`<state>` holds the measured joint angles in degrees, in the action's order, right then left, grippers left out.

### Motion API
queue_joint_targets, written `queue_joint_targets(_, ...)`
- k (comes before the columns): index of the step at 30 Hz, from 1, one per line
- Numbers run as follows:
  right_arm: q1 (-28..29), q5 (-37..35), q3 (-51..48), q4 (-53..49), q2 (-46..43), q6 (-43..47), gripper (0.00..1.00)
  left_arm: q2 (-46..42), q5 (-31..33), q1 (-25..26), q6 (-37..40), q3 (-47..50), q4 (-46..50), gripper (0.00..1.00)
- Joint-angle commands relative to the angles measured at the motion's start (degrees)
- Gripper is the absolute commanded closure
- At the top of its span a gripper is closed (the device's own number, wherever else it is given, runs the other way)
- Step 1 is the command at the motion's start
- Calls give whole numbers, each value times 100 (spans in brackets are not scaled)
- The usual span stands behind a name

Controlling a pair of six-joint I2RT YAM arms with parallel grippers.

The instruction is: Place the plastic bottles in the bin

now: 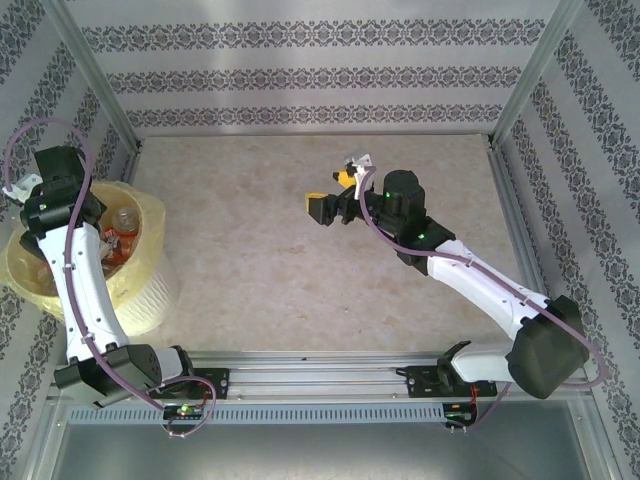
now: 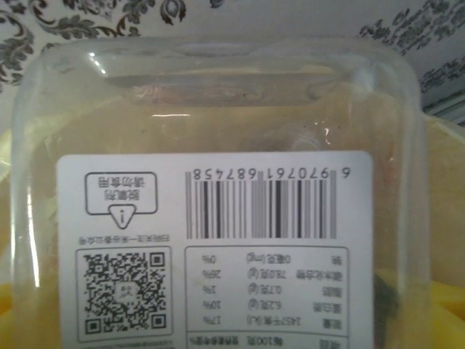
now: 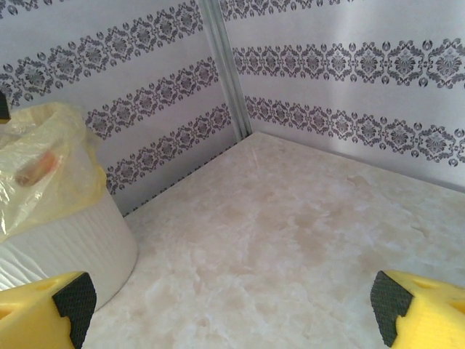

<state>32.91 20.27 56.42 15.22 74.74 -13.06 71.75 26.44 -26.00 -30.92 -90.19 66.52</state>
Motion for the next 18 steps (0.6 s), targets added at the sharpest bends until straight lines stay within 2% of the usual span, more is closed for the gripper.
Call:
queue_joint_targets(1,70,-5,165,15,6,152,2,-41,-334,-52,-126,-184,11,3)
queue_joint_targets(5,76,-49,144,13,4,191,2,-89,-967,52,-73,-465,-42,0)
queue_joint_targets(10,75,-66,149,9,6,191,2,-183,-1223,370,-65,-788,-134,0)
queue_joint_targets(15,84,-135,84,15,-47,225,2,9,-1882,376,26,-722,-407,0)
queue_joint_targets(18,80,-172,31,10,-97,225,2,128,-2078,376,-87,-331,-571,0)
